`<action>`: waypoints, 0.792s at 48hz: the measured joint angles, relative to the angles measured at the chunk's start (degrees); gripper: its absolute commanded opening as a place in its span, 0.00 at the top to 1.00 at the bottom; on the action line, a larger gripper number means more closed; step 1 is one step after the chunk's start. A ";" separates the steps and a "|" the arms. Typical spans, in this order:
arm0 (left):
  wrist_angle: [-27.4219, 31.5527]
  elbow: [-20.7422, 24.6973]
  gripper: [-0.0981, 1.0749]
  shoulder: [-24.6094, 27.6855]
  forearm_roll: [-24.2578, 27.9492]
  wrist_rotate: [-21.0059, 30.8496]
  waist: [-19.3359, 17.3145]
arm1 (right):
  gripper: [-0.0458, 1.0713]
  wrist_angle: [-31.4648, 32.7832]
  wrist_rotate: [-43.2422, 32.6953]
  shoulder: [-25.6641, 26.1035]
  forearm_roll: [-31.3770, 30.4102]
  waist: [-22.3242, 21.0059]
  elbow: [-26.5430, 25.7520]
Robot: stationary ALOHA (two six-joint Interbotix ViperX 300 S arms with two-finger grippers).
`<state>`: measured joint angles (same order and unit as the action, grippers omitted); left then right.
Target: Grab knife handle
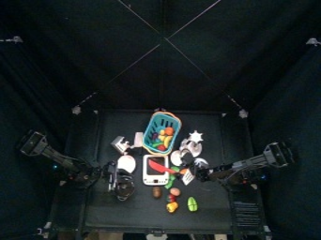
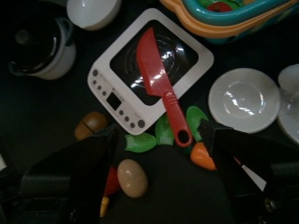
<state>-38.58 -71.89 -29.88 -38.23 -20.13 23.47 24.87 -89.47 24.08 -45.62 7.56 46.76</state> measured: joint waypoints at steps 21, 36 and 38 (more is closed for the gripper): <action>0.00 0.00 0.30 -1.41 2.46 -0.18 -10.63 | 0.05 -27.25 1.85 -2.29 -3.60 -16.52 10.02; 0.00 -0.35 0.30 -4.04 5.63 -0.09 -13.80 | 0.05 -36.56 1.85 -11.25 -8.53 -17.93 9.93; 0.00 -0.70 0.30 -4.31 5.98 0.00 -13.80 | 0.05 -37.09 1.76 -11.95 -8.53 -18.02 9.84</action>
<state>-38.58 -72.60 -34.19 -32.26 -20.13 9.67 -12.22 -87.71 12.13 -54.14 -10.46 56.60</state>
